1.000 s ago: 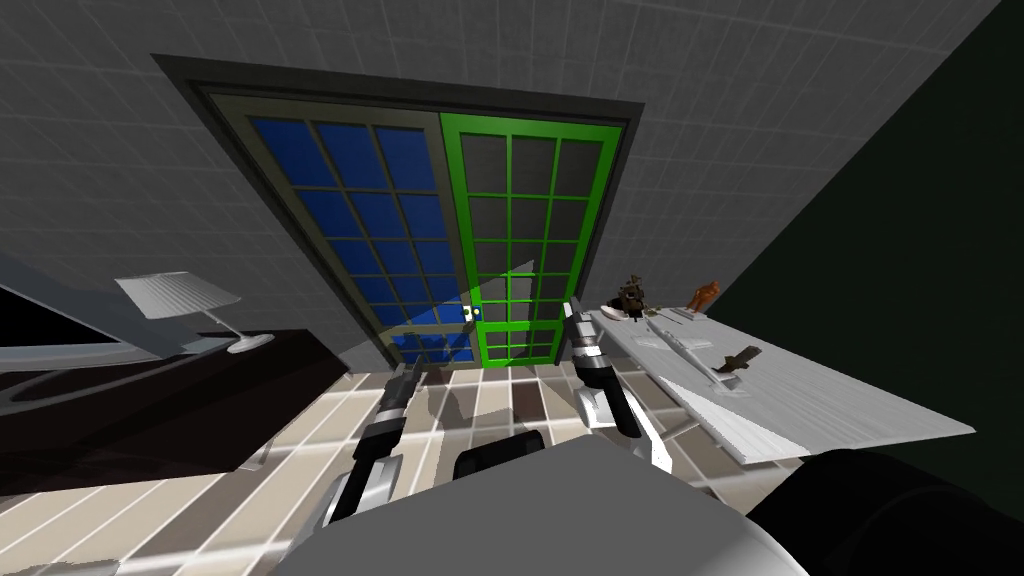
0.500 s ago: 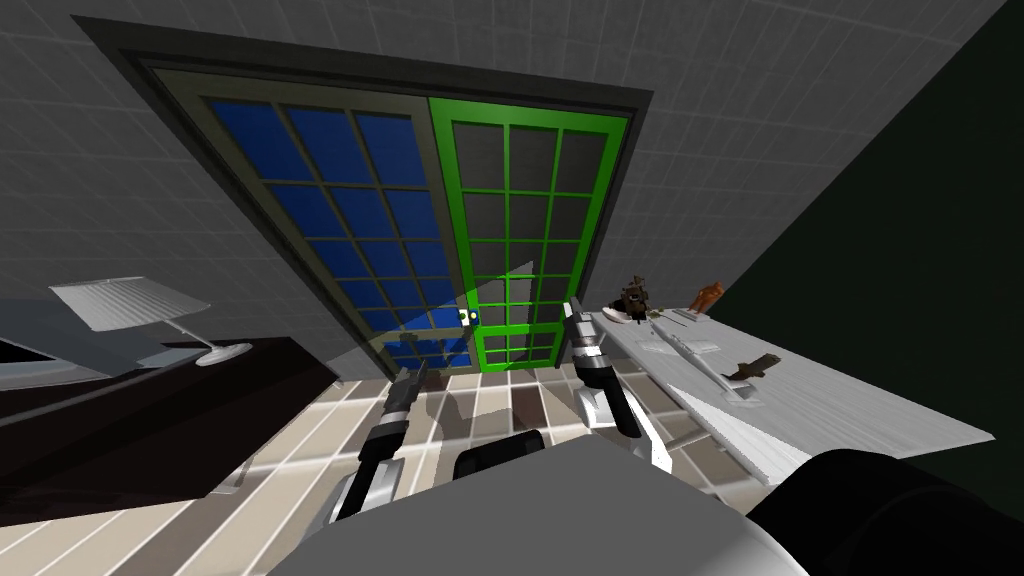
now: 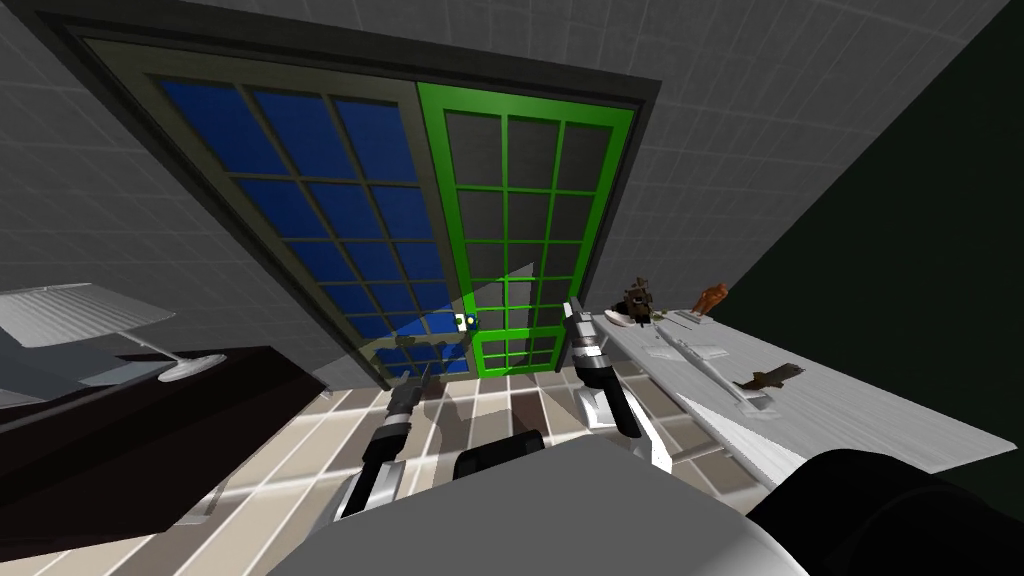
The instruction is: Pull the door open
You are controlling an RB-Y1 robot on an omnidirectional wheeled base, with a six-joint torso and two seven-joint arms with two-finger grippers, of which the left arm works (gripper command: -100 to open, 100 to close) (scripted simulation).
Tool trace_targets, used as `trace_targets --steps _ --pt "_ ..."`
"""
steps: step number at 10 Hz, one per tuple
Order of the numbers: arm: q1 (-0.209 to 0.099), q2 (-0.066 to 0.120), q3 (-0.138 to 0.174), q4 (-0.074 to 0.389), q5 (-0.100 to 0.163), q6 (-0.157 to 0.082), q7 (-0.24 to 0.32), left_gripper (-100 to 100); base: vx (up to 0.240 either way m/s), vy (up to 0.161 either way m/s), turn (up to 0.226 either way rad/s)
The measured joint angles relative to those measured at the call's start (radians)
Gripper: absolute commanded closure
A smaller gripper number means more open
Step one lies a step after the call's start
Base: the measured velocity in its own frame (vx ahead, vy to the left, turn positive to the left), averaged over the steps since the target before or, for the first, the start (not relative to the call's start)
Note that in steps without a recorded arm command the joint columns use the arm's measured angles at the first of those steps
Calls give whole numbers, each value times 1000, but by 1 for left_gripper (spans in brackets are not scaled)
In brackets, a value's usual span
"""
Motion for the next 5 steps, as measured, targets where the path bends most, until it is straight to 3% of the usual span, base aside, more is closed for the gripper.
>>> trace_targets --steps 5 --pt "-43 4 7 115 -19 -24 -88 -100 97 -6 -31"
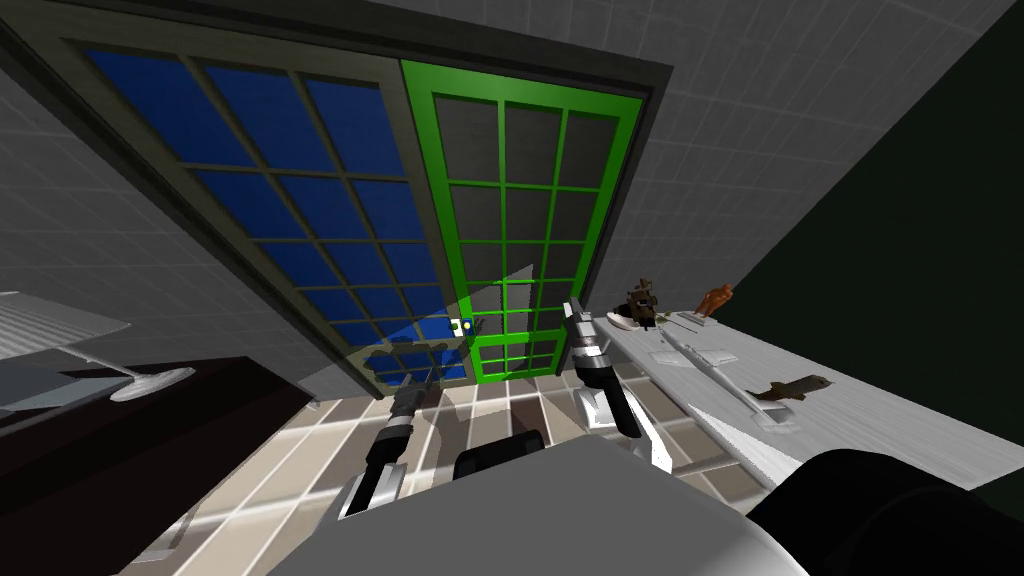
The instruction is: Pull the door open
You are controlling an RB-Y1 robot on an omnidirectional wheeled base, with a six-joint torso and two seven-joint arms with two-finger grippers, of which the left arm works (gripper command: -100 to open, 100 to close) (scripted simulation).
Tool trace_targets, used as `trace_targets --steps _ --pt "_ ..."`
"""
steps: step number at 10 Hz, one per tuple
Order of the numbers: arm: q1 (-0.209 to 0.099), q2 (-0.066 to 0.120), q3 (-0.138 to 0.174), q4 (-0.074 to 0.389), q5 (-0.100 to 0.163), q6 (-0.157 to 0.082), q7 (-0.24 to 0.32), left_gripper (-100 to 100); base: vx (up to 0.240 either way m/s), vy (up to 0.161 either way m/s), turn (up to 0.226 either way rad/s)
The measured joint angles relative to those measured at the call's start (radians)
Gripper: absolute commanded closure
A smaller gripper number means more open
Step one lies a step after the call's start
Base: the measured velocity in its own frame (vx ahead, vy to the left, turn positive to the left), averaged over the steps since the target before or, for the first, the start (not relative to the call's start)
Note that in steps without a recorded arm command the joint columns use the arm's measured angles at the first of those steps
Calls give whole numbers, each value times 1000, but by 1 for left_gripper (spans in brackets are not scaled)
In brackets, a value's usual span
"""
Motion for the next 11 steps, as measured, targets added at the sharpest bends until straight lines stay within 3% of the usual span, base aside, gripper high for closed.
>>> trace_targets --steps 4,11 --pt "-36 3 6 93 -13 -24 -64 -100 97 -10 -29" --pt "-85 8 13 214 -31 -53 -152 -100 96 -5 -28"
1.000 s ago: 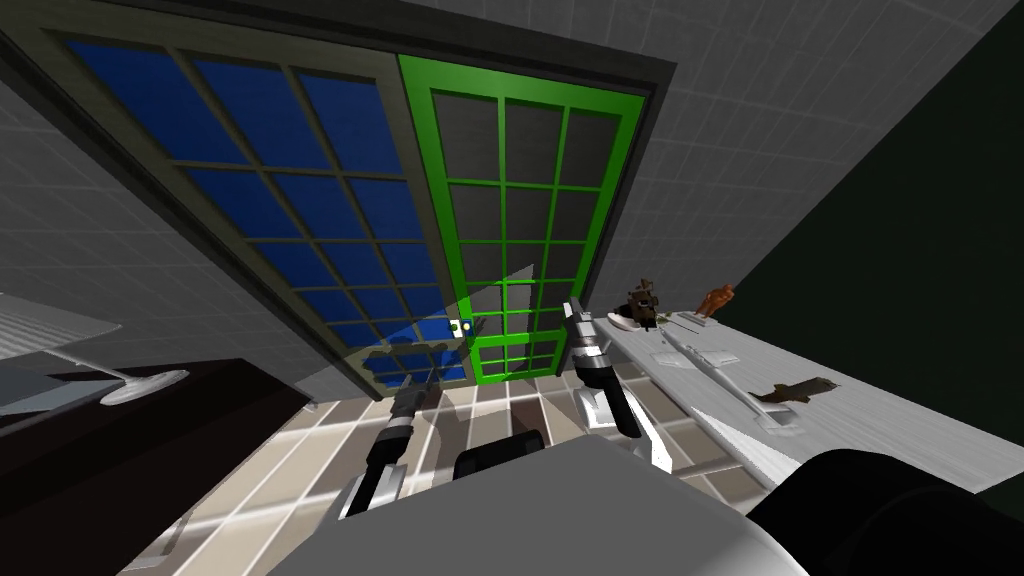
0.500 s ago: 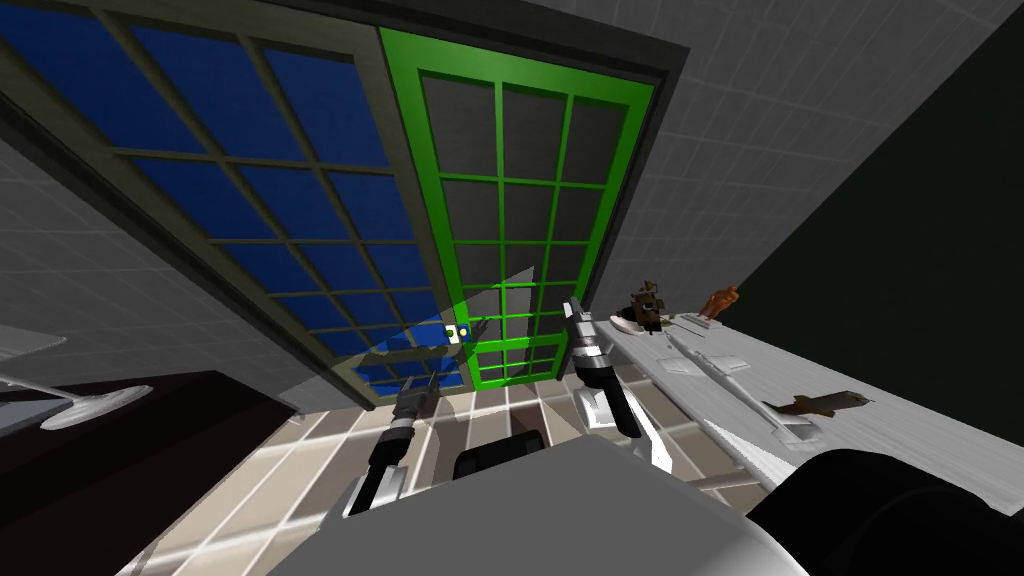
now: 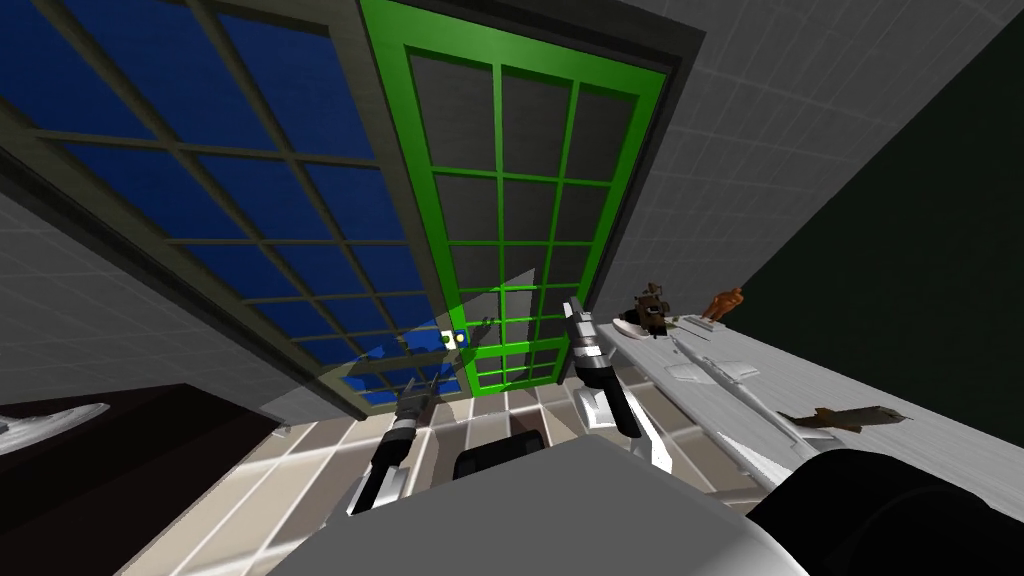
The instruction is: Pull the door open
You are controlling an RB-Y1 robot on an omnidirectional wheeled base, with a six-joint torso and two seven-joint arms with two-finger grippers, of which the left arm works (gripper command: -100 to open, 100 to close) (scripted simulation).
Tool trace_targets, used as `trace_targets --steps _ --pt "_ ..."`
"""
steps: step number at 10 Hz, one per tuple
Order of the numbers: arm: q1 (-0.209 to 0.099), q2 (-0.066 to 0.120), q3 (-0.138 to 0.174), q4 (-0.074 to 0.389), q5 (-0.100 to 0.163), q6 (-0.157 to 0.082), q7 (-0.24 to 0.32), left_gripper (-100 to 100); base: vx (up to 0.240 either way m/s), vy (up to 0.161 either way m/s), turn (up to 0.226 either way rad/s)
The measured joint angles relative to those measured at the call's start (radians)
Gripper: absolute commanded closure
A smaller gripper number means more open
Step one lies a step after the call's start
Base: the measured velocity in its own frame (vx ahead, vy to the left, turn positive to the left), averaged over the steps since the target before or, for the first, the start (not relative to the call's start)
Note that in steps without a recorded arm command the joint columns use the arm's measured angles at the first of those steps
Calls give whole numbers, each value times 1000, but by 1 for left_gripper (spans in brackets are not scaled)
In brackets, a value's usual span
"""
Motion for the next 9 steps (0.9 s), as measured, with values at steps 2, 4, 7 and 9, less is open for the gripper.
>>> trace_targets --steps 2,4,7,9 --pt "-23 1 3 46 -6 -11 -32 -100 118 3 -27" --pt "-11 14 9 44 -3 -5 -30 -100 -101 30 57" --pt "7 21 36 81 10 -13 -51 -100 -147 72 16" --pt "23 30 62 112 23 -15 -68 -100 -161 80 17"
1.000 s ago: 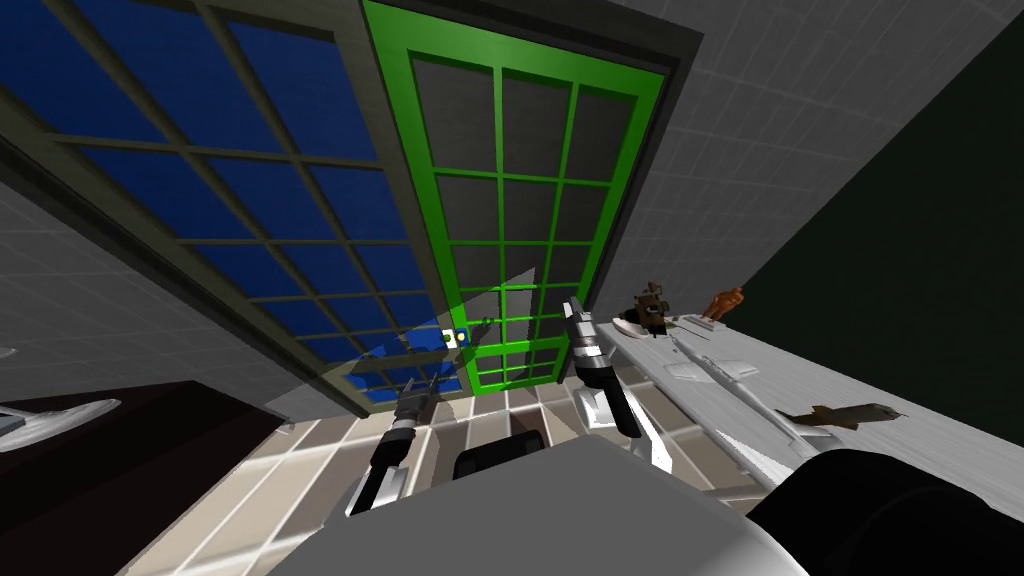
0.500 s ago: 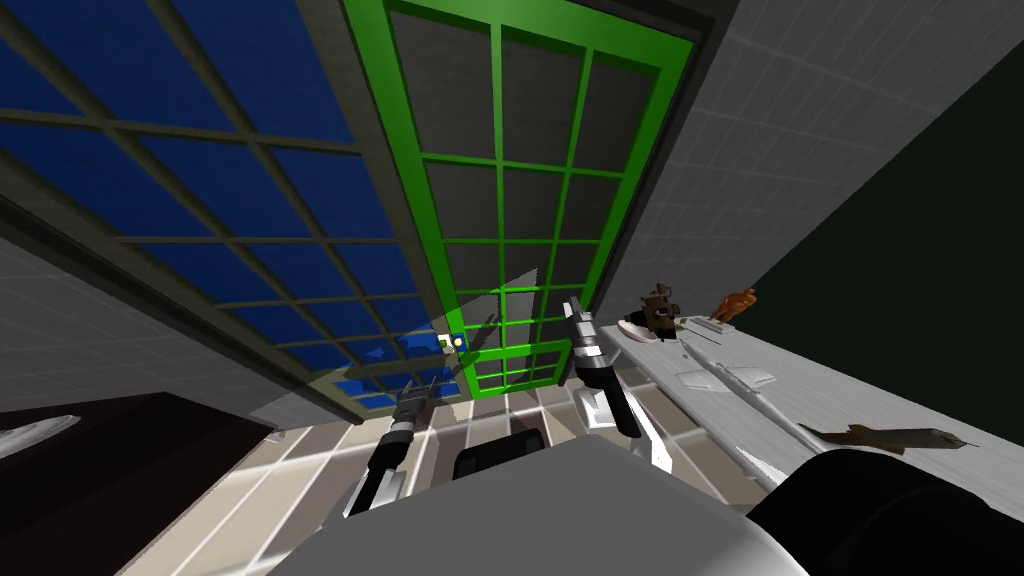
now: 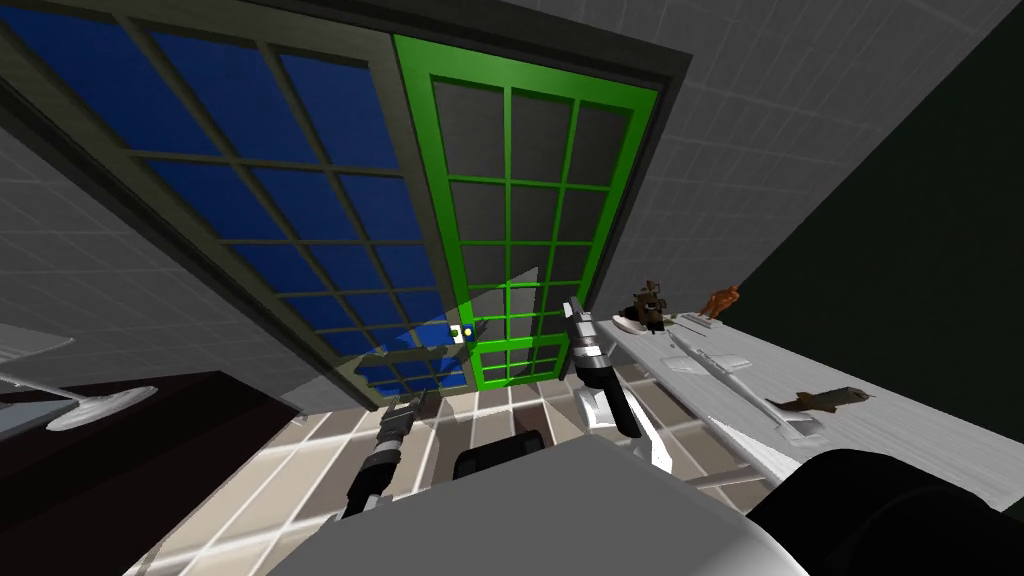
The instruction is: Pull the door open
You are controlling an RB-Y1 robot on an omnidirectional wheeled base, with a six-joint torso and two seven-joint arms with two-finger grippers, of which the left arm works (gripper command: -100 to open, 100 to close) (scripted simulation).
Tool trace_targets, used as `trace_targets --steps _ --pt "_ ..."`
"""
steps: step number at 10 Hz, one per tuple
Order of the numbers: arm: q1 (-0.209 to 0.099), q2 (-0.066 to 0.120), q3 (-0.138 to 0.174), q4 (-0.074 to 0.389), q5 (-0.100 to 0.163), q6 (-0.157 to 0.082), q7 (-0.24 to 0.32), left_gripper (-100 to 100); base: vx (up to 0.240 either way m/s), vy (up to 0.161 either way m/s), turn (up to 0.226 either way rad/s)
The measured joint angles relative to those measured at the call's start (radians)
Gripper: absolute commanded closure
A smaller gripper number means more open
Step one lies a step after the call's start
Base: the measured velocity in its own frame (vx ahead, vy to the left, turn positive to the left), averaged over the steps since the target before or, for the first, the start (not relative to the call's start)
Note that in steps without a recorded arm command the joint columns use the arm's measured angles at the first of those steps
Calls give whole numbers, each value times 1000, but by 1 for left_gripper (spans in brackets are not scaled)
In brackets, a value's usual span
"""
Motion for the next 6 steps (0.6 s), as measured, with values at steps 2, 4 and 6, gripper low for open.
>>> trace_targets --steps 2,4,6 --pt "20 2 18 0 9 6 -18 -100 -114 48 2" --pt "24 22 54 44 28 15 -35 -100 -126 50 -5" --pt "64 13 71 13 36 27 -52 -100 -114 45 -20"
